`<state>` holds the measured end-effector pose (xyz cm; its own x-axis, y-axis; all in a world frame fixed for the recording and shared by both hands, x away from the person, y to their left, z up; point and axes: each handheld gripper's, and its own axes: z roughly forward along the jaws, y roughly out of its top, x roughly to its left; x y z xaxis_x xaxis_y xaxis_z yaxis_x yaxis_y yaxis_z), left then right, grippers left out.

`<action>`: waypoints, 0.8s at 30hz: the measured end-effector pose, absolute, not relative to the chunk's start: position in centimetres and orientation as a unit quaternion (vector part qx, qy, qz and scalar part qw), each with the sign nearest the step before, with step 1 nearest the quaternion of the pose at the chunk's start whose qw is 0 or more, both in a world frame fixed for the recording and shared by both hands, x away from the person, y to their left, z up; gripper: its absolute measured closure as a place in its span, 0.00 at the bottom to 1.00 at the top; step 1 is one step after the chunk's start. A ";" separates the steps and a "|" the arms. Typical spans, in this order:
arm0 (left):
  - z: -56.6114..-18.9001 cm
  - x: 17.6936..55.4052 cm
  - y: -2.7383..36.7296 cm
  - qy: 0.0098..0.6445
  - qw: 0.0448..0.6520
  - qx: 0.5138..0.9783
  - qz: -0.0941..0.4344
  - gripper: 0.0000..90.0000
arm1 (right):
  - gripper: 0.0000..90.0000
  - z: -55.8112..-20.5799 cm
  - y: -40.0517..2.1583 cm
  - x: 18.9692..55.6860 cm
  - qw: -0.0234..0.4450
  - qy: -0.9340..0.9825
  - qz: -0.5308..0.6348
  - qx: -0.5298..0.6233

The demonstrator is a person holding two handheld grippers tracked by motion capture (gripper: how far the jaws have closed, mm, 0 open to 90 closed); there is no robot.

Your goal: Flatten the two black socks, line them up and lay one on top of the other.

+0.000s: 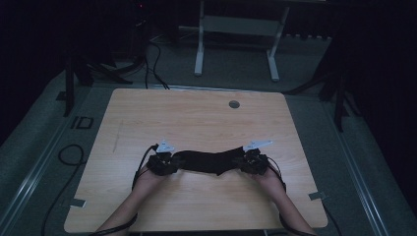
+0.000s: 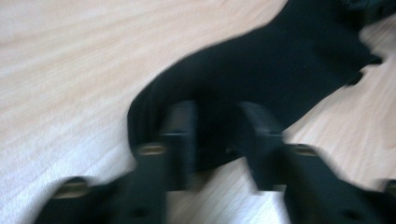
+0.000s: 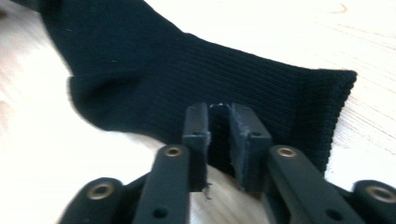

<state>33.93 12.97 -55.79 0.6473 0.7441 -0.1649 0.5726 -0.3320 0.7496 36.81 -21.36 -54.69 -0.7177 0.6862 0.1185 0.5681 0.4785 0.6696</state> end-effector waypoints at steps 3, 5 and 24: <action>-55.0 33.2 12.9 0.391 0.432 0.806 0.104 0.55 | 0.67 -54.4 -21.5 36.5 0.078 0.858 0.360 0.358; -54.8 32.6 12.9 0.379 0.439 0.808 0.104 0.38 | 0.47 -54.0 -21.9 36.0 0.084 0.862 0.363 0.344; -56.5 29.4 16.0 0.406 0.433 0.792 0.141 0.08 | 0.15 -53.8 -28.4 33.9 0.128 0.827 0.416 0.355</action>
